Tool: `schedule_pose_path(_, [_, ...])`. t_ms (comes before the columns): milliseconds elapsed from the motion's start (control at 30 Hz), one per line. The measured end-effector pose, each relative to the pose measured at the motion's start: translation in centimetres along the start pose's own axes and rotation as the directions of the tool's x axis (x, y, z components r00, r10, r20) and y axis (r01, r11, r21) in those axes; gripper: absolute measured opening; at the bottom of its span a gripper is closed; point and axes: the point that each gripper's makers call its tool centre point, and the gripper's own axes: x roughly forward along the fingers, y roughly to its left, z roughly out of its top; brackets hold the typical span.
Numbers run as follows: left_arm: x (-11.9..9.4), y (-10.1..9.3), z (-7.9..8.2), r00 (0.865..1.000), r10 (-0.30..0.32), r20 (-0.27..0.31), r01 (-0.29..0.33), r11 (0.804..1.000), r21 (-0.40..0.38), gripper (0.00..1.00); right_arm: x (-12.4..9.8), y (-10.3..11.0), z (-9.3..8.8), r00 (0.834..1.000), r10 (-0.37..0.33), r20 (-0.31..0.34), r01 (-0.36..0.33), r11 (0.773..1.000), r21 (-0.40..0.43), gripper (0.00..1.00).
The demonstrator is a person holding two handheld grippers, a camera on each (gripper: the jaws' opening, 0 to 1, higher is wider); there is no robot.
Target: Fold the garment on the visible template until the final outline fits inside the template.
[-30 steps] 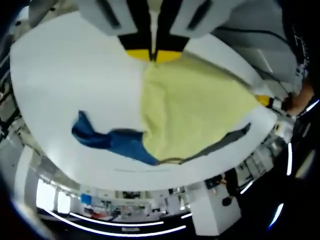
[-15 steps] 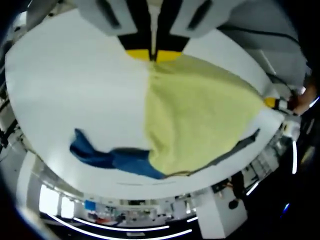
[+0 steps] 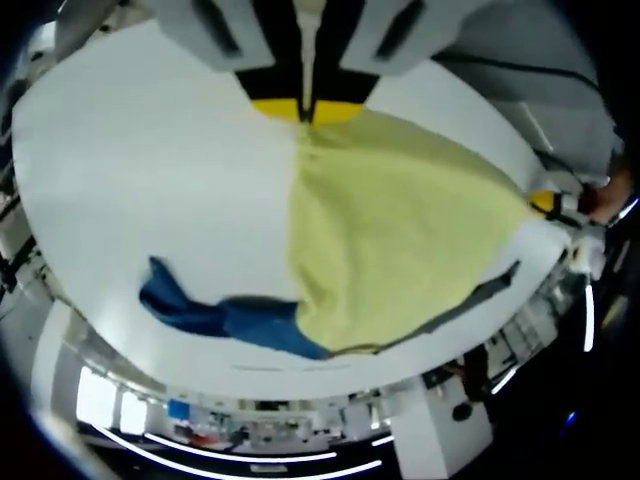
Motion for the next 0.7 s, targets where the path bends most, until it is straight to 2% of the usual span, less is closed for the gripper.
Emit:
schedule_pose_path(100, [-0.2, 0.2, 0.2, 1.000, 0.007, 0.014, -0.007, 1.000, -0.015, 0.01, -0.3, 0.1, -0.1, 1.000, 0.004, -0.007, -0.004, 1.000, -0.008, 0.00])
schedule_pose_path(167, [-0.4, 0.1, 0.2, 1.000, 0.001, 0.017, 0.000, 0.999, -0.043, 0.00, -0.7, 0.1, -0.4, 1.000, 0.009, -0.016, -0.010, 1.000, -0.018, 0.00])
schedule_pose_path(333, [-0.7, 0.2, 0.5, 0.999, 0.003, 0.038, -0.001, 0.998, -0.058, 0.00, -1.6, 0.3, -0.8, 0.999, 0.023, -0.025, -0.023, 1.000, -0.017, 0.00])
schedule_pose_path(400, [-0.7, 0.4, 0.3, 1.000, 0.014, 0.026, -0.012, 0.998, -0.054, 0.00, -1.5, 0.4, -0.8, 0.999, 0.024, -0.024, -0.025, 1.000, -0.017, 0.00])
schedule_pose_path(533, [-0.8, -0.1, 0.2, 1.000, -0.002, 0.015, 0.003, 0.998, -0.068, 0.00, -1.9, 0.6, -0.7, 0.999, 0.033, -0.027, -0.033, 0.999, -0.016, 0.00])
schedule_pose_path(700, [-1.8, -0.6, -0.4, 0.999, -0.016, -0.036, 0.013, 0.996, -0.090, 0.00, -2.8, 0.5, -0.2, 0.999, 0.036, -0.022, -0.037, 0.999, -0.036, 0.00])
